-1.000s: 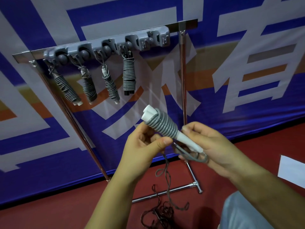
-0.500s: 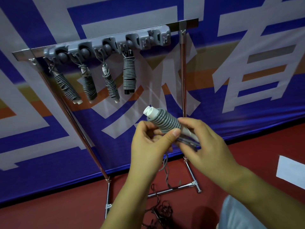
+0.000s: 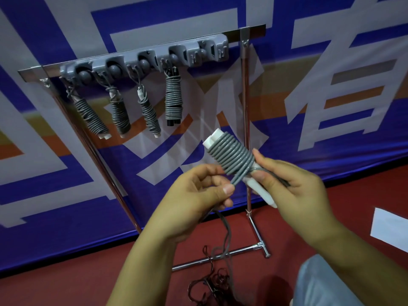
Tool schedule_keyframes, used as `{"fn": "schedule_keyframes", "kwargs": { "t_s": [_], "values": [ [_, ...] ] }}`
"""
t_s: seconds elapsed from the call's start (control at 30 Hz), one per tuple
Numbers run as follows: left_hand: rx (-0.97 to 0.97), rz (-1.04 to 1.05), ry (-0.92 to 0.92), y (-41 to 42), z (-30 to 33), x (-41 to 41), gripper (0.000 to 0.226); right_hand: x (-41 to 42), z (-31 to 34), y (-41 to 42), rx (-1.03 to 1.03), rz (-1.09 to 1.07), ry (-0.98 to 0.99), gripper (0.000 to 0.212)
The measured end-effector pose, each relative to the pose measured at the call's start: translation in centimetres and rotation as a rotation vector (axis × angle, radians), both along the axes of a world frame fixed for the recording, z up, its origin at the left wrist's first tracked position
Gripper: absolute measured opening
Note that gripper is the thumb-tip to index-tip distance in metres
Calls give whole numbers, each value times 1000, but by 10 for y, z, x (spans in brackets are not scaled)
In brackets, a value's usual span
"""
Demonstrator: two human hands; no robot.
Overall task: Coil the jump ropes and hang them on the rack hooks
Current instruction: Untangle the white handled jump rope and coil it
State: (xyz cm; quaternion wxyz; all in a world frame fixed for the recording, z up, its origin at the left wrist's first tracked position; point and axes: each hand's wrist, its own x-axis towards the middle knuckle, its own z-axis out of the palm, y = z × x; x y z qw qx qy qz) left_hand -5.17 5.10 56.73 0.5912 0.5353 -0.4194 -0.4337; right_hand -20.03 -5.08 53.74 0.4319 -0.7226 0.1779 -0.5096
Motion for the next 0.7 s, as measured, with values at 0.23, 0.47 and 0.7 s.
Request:
{"fn": "schedule_keyframes", "kwargs": {
  "t_s": [0.23, 0.47, 0.7],
  "values": [
    [12, 43, -400, 0, 6, 2, 19, 2, 4, -2, 423, 132, -50, 24],
    [-33, 105, -516, 1, -3, -4, 18, 2, 9, 1, 579, 182, -112, 24],
    [-155, 222, -427, -4, -15, -6, 16, 1, 15, 5, 708, 316, -110, 34]
  ]
}}
